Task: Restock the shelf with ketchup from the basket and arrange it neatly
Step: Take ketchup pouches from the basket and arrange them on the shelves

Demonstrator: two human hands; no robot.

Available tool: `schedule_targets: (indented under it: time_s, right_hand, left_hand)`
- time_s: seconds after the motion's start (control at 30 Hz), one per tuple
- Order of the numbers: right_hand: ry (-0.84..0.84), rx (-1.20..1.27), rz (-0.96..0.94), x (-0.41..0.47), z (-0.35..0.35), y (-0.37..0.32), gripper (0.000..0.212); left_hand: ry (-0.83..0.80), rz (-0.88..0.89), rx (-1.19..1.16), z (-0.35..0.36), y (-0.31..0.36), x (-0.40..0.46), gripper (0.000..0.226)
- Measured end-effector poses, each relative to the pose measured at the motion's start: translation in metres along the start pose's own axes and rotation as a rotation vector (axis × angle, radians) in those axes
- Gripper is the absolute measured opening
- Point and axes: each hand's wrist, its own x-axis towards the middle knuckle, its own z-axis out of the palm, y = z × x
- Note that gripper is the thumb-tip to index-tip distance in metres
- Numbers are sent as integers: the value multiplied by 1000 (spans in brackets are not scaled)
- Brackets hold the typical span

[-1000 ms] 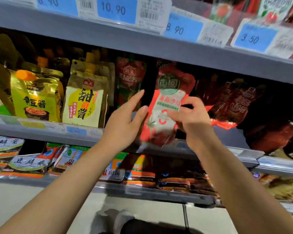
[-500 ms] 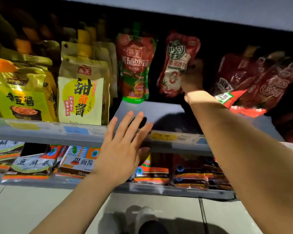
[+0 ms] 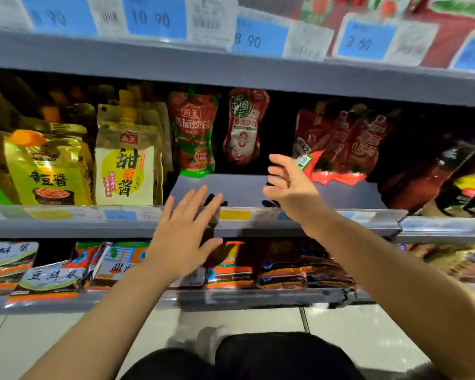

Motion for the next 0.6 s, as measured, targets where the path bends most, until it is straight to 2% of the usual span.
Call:
schedule_targets:
  time_s: [0.07,0.13,0.3,0.37,0.5,0.6]
  right_hand:
    - [-53,1,-30,-47,-24,-9,49]
    - [-56,-8,-56,-92,-52,-19,41]
    - [101,-8,-76,-207,-124,-31,41]
    - [191,24,-76,-253,-151,-27,39]
    - [395,32,-15,-335,-203,2,34]
    - [557,6,115,-383,-242,34,28]
  left_hand:
    - [31,9,-118,-25,25,0,64]
    - [88,93,-154,-54,59,0,49]
    - [259,338,-240,-106,163,-1,37]
    - [263,418,-340,-114,215,-7,36]
    - [152,608,-499,-98,313,-24,35]
    - [-178,774,-340,-83,362,-36,63]
